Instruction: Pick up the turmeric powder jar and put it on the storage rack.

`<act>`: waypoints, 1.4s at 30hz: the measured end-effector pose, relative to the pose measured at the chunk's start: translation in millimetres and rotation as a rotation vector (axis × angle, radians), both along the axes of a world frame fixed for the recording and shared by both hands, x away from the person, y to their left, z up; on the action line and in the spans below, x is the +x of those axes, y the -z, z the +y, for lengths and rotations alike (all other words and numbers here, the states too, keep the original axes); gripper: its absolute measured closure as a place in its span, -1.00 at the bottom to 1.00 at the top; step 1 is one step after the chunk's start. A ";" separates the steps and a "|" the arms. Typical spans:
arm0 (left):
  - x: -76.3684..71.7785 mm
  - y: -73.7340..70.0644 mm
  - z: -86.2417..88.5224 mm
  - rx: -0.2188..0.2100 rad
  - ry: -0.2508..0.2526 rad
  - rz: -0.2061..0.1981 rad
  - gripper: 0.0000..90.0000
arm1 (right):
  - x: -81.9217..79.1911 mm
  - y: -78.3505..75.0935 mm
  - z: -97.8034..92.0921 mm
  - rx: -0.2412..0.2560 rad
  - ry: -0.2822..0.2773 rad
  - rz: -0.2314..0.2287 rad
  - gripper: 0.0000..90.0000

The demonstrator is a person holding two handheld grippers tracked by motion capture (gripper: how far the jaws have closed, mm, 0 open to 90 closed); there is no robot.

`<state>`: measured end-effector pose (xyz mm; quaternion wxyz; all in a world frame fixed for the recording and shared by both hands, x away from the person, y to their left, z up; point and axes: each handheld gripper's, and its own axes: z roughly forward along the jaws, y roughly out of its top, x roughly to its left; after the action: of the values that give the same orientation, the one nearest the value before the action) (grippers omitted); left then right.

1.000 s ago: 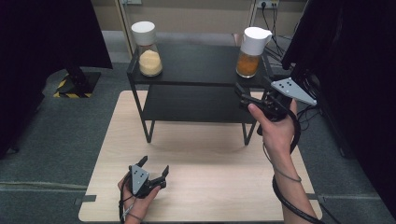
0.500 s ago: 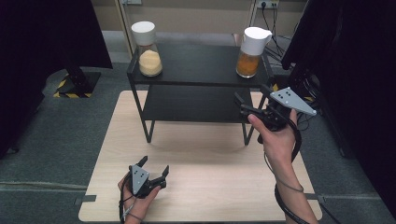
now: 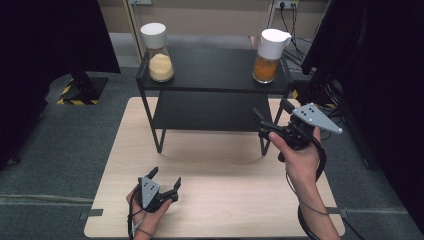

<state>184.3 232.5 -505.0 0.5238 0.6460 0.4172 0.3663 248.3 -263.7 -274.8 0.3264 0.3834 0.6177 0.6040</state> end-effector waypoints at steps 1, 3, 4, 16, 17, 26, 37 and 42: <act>0.0 0.1 0.1 -0.001 0.000 0.000 -0.75 | -0.5 1.1 -0.9 -0.001 -0.003 0.002 -0.83; 0.0 0.3 0.3 -0.004 -0.001 0.000 -0.75 | -1.8 3.5 -2.0 -0.002 -0.006 0.005 -0.83; 0.0 0.3 0.3 -0.005 -0.001 0.000 -0.75 | -2.4 4.9 -2.8 -0.004 -0.007 0.005 -0.83; -0.2 0.2 -0.1 0.000 -0.001 -0.001 -0.75 | -12.3 19.1 -10.2 -0.017 -0.021 0.025 -0.83; -0.2 0.2 -0.2 -0.001 -0.001 -0.001 -0.75 | -12.6 20.4 -10.7 -0.019 -0.023 0.028 -0.83; -0.2 0.5 0.2 -0.005 -0.002 -0.001 -0.75 | -14.8 33.5 -13.2 -0.036 -0.034 0.054 -0.82; -0.1 0.4 -0.1 -0.004 -0.002 -0.001 -0.75 | -17.6 51.9 -17.5 -0.037 -0.041 0.081 -0.82; -0.2 0.6 -0.1 -0.003 -0.002 -0.002 -0.75 | -17.3 60.3 -21.4 -0.015 -0.062 0.081 -0.82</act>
<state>184.1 232.4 -505.6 0.5249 0.6444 0.4178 0.3669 231.0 -285.1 -335.2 0.2850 0.3856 0.6465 0.5933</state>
